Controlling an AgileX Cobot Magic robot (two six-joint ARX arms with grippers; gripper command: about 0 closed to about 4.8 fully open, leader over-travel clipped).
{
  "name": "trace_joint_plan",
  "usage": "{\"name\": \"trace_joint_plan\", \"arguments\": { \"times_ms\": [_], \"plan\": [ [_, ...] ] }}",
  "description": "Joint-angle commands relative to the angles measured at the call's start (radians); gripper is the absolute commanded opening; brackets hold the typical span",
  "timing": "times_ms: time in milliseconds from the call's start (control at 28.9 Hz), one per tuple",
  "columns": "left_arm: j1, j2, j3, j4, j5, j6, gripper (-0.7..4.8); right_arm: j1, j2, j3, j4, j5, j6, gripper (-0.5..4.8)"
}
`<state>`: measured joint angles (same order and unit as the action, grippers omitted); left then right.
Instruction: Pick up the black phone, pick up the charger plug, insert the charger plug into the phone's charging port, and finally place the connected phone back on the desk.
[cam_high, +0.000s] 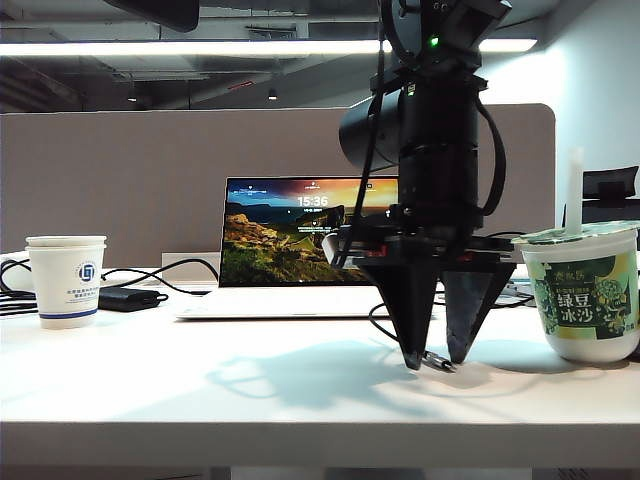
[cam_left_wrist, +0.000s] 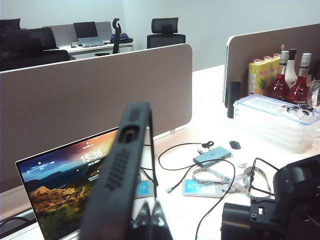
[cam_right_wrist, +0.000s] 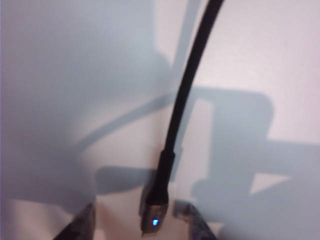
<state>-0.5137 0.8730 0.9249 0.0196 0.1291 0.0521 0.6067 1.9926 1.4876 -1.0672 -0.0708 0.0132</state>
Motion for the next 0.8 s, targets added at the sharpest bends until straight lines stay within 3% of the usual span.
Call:
{"name": "trace_joint_plan", "arguments": {
  "times_ms": [35,484,554,623,657,727,796],
  "plan": [
    [0.002,-0.005,0.008,0.042,0.002,0.004,-0.07,0.001,0.002,-0.010,0.026,0.002,-0.002,1.93],
    [0.003,-0.005,0.008,0.042,0.002,0.004,-0.07,0.001,0.004,-0.010,0.056,0.003,0.006,1.97],
    [0.002,-0.005,0.008,0.042,0.002,0.004,-0.07,0.002,0.012,-0.010,0.042,0.026,0.006,1.43],
    [0.002,-0.005,0.008,0.042,0.002,0.004,-0.07,0.002,0.024,-0.010,0.028,0.027,0.006,1.25],
    [0.002,-0.005,0.008,0.042,0.002,0.004,-0.07,0.002,0.031,-0.010,0.024,0.027,0.006,0.72],
    [0.003,-0.005,0.008,0.042,0.002,0.004,-0.07,0.002,0.037,-0.010,0.025,0.027,0.006,0.20],
    [0.002,-0.005,0.008,0.042,0.002,0.004,-0.07,0.002,0.036,-0.010,0.029,0.024,0.005,0.08]
  ]
}}
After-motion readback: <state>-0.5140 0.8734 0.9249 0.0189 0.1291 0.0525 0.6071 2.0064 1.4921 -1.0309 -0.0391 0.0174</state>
